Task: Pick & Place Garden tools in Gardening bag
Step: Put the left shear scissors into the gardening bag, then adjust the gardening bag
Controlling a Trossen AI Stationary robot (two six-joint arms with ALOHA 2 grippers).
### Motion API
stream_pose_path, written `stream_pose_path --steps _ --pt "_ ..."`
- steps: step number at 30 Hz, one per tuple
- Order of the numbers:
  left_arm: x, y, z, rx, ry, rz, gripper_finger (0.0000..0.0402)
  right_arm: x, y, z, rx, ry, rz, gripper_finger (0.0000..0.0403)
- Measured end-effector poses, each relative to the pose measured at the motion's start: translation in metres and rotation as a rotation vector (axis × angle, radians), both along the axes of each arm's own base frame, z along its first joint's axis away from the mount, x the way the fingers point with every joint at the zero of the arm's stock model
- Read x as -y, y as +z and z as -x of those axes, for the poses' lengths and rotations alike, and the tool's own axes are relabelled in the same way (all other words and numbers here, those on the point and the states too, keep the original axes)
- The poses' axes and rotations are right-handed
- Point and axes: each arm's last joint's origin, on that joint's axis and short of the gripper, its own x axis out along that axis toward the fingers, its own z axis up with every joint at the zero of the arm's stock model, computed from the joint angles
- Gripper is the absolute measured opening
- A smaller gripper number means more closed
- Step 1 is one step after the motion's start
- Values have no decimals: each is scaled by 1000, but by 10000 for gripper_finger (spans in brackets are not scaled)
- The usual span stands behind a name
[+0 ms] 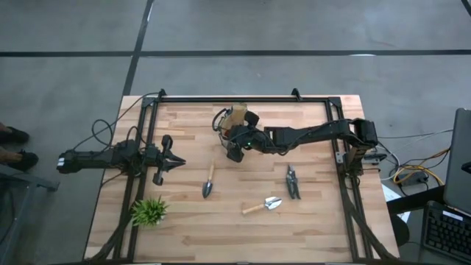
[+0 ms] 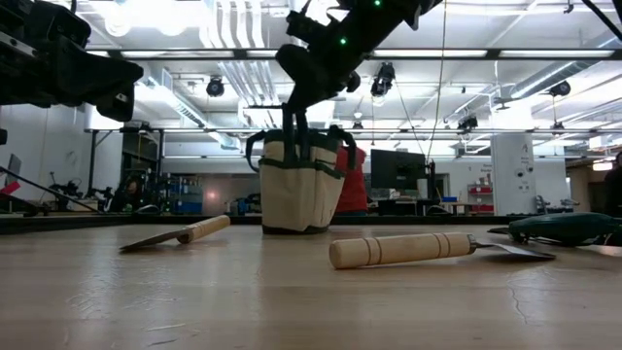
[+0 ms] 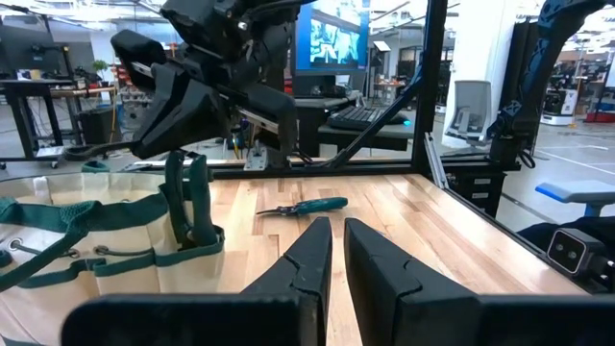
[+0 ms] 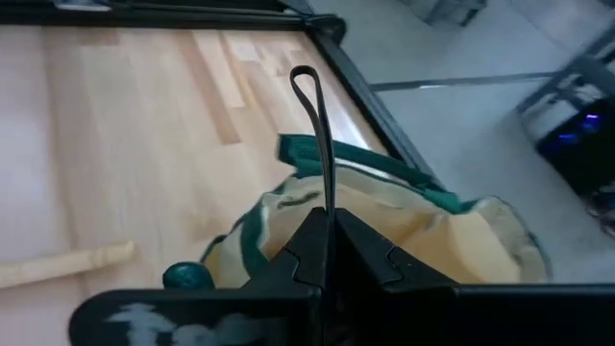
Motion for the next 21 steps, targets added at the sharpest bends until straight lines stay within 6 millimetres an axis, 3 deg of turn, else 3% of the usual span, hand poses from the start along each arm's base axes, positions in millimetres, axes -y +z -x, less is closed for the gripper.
stream_pose_path --steps 6,21 --pt "0 0 0 0 0 0 37 -1 7 -1 -26 47 -27 27" --pt "0 0 0 0 0 0 37 -4 37 5 -195 153 22 152"
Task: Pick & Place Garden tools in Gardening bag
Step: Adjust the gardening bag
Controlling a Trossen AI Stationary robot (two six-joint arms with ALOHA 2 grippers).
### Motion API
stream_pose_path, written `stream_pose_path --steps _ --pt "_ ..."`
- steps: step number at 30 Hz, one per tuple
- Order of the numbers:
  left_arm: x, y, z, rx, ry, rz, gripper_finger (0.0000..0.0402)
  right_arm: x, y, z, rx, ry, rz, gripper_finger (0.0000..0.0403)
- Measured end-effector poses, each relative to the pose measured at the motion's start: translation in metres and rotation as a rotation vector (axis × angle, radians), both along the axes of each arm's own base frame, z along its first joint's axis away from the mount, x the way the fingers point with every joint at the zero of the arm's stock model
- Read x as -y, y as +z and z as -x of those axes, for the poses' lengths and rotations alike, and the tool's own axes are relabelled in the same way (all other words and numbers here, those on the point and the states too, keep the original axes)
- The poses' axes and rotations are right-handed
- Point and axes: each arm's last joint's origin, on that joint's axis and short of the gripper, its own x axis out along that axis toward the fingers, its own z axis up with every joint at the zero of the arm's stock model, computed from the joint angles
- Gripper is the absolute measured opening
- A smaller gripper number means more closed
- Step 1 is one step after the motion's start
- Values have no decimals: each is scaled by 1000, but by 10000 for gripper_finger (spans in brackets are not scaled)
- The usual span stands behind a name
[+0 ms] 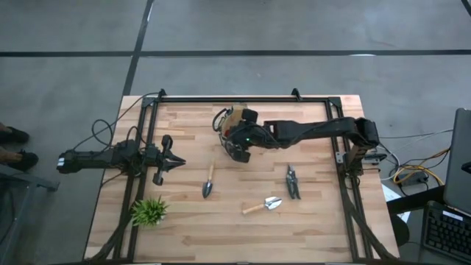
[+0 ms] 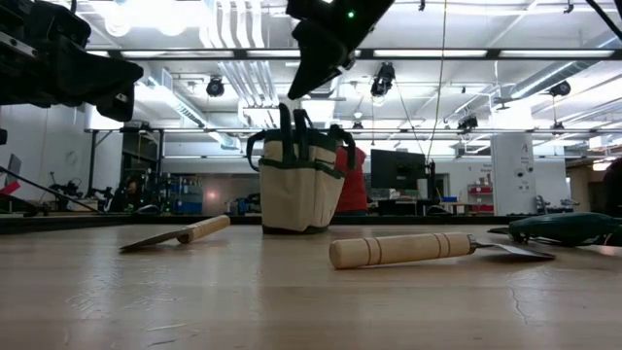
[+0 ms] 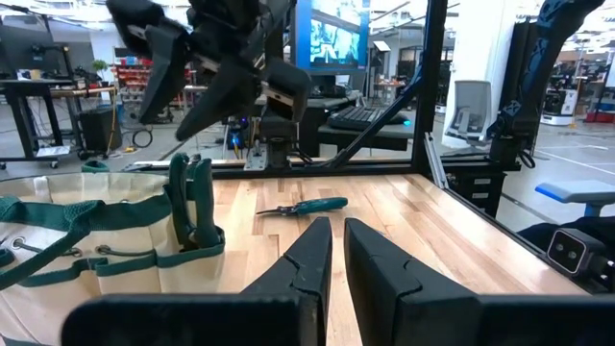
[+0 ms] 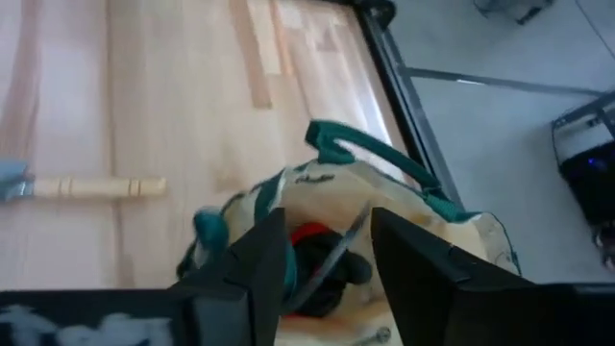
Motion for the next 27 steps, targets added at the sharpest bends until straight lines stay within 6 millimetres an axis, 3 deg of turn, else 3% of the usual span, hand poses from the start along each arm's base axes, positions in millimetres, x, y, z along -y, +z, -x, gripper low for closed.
stream_pose_path --steps 9,13,20,27 --pt "0 0 0 0 0 0 37 -2 11 28 -244 212 128 170" --pt "0 0 0 0 0 0 37 0 3 34 -432 393 264 163" --pt "0 0 0 0 0 0 37 6 -14 33 -614 520 417 146" --pt "0 0 0 0 -1 0 37 28 -27 27 -706 495 488 133"
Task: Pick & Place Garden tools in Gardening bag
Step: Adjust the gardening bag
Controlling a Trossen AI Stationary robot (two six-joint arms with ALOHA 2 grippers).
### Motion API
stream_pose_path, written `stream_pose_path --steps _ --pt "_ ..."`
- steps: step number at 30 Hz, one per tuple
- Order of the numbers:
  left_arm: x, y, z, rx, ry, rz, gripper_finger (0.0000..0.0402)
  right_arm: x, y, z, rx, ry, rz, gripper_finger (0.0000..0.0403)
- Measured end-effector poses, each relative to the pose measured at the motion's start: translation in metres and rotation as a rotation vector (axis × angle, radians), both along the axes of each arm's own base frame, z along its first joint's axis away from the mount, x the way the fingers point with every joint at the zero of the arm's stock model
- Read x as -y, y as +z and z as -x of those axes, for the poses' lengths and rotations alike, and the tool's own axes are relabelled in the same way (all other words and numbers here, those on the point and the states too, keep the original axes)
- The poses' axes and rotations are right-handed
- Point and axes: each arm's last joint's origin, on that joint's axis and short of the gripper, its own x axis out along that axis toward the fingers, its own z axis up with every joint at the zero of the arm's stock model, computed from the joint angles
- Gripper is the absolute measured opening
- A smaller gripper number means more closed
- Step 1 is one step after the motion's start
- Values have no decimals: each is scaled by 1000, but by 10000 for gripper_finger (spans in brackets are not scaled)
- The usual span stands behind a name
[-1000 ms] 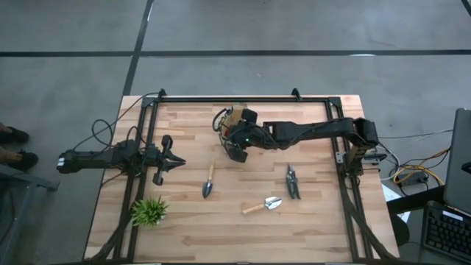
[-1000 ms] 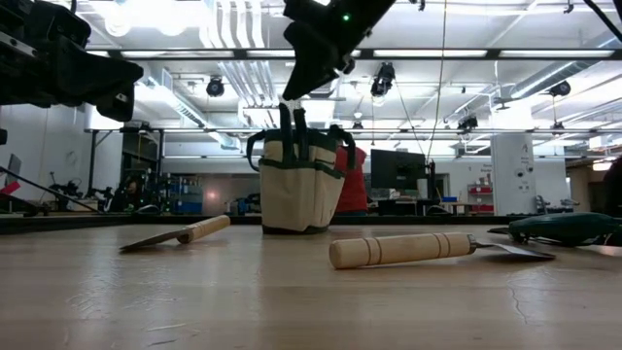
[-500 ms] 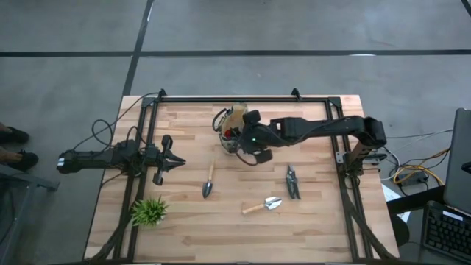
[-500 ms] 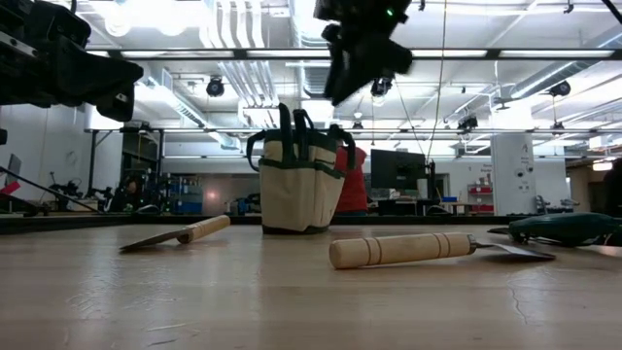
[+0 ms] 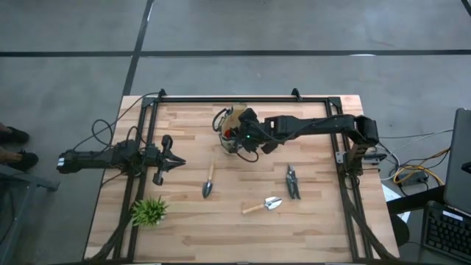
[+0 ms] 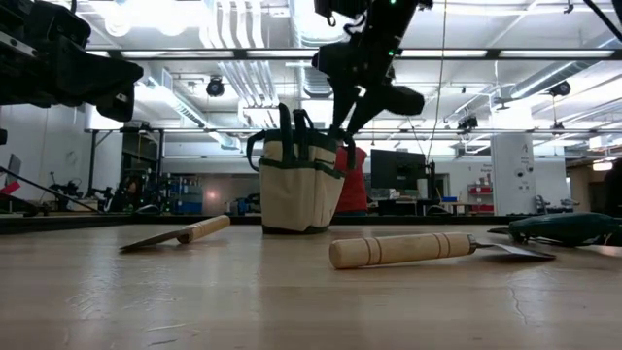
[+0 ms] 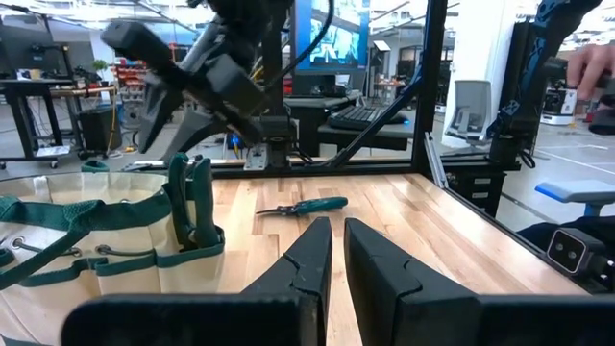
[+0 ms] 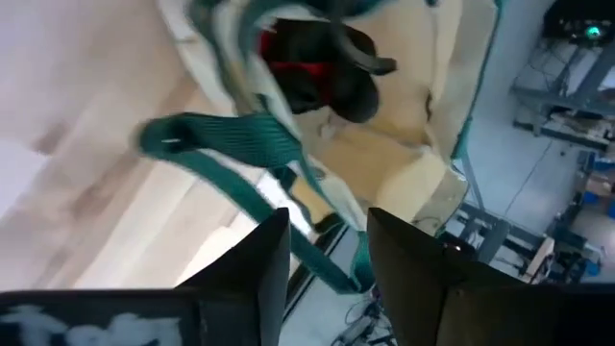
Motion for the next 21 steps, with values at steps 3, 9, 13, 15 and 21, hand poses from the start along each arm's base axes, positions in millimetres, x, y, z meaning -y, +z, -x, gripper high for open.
stream_pose_path --steps 3,9,13,15,21 --pt "0 0 0 0 0 0 37 9 -6 -2 -20 -20 2 128" --pt "0 0 0 0 0 0 37 20 -14 -6 -54 -3 36 117" --pt "0 0 0 0 1 0 37 21 -19 -10 -63 13 48 109" --pt "0 0 0 0 0 0 37 21 -20 -11 -55 19 53 105" --pt "0 0 0 0 0 0 37 21 -22 -11 -55 17 52 88"
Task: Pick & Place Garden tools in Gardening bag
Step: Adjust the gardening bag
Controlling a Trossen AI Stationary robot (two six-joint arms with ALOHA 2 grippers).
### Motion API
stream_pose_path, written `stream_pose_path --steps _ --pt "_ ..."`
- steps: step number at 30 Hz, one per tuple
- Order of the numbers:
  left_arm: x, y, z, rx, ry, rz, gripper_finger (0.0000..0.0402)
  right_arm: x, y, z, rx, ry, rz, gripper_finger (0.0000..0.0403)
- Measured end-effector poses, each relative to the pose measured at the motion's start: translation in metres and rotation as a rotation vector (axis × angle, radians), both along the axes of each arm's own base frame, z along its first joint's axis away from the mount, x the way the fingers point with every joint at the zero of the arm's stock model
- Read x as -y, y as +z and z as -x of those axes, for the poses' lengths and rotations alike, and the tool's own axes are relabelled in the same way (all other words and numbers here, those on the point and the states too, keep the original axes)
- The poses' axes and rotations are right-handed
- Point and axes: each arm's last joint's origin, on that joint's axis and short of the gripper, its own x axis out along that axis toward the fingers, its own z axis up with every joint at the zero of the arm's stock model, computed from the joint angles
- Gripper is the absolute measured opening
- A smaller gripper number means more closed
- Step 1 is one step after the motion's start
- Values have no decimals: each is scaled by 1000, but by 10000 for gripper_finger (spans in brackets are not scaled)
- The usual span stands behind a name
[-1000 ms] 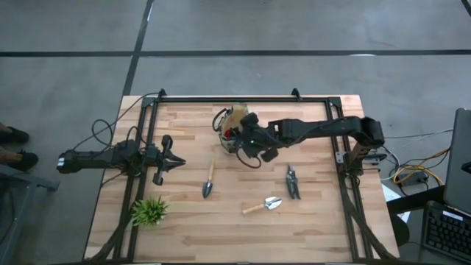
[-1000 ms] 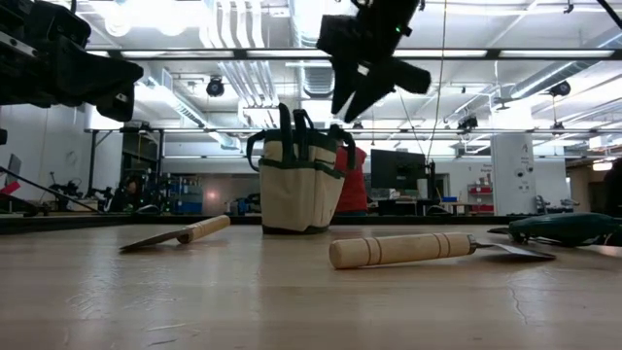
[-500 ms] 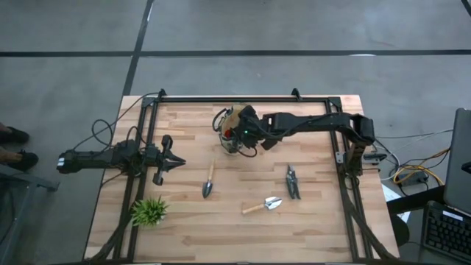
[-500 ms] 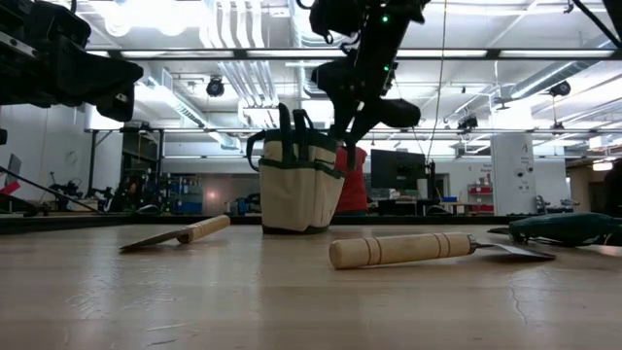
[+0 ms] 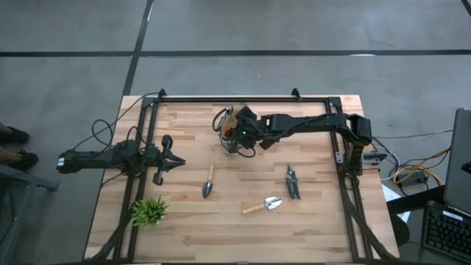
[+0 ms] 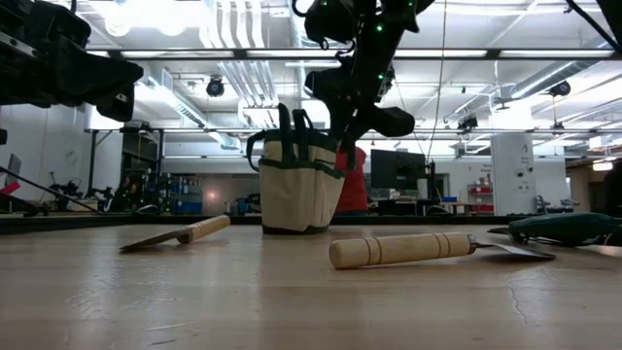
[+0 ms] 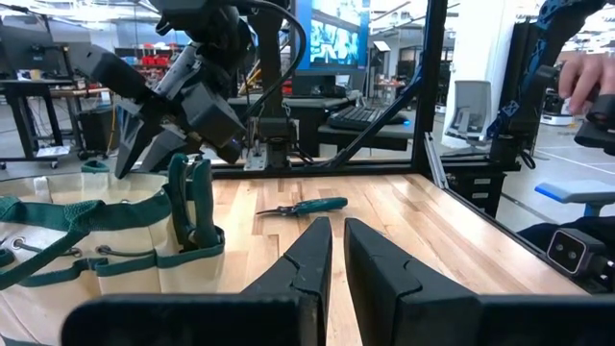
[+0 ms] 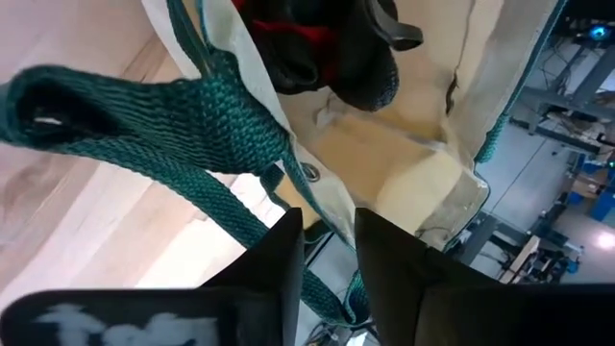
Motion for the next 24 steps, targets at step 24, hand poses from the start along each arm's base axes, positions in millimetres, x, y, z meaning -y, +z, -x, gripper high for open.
stream_pose_path --steps 24 --pt "0 0 0 0 0 0 37 -4 1 -1 211 -258 -223 8"
